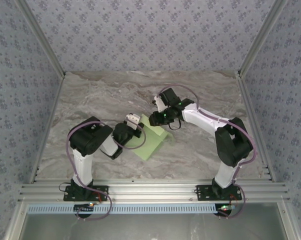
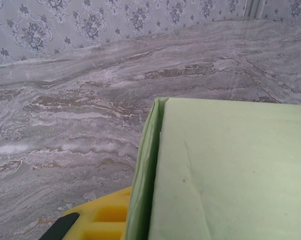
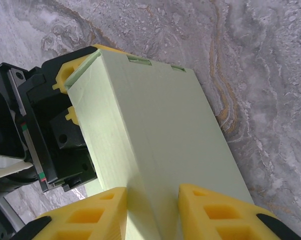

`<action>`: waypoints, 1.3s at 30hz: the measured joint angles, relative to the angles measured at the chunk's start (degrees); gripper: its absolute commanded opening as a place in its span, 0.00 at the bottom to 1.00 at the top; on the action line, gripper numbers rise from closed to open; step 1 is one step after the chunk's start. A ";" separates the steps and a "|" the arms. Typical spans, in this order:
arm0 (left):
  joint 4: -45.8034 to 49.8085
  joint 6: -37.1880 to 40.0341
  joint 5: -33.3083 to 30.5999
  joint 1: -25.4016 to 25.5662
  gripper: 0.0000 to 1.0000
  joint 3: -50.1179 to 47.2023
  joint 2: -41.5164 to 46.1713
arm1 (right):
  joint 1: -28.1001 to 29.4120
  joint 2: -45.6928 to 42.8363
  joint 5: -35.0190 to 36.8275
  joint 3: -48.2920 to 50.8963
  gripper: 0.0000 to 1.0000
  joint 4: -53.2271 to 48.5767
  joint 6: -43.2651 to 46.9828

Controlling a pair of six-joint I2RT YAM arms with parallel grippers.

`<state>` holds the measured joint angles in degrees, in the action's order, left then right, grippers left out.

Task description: Fold the paper box

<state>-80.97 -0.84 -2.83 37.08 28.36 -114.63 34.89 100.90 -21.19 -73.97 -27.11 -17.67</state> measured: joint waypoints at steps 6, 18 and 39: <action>-0.13 0.37 0.55 -0.07 0.33 0.63 -0.83 | -1.38 0.00 0.00 0.00 0.32 0.11 -0.98; 4.76 0.85 2.86 -0.66 0.29 2.05 -1.03 | -4.31 0.00 -1.31 0.00 0.32 -0.76 -0.96; 6.29 5.29 -2.21 2.32 0.11 6.14 -1.84 | -5.09 -1.16 -3.26 1.38 0.31 -0.02 -4.68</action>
<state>-74.67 4.45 -5.04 39.40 34.50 -116.46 29.80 99.74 -24.45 -72.60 -27.14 -22.35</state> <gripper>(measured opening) 0.127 0.303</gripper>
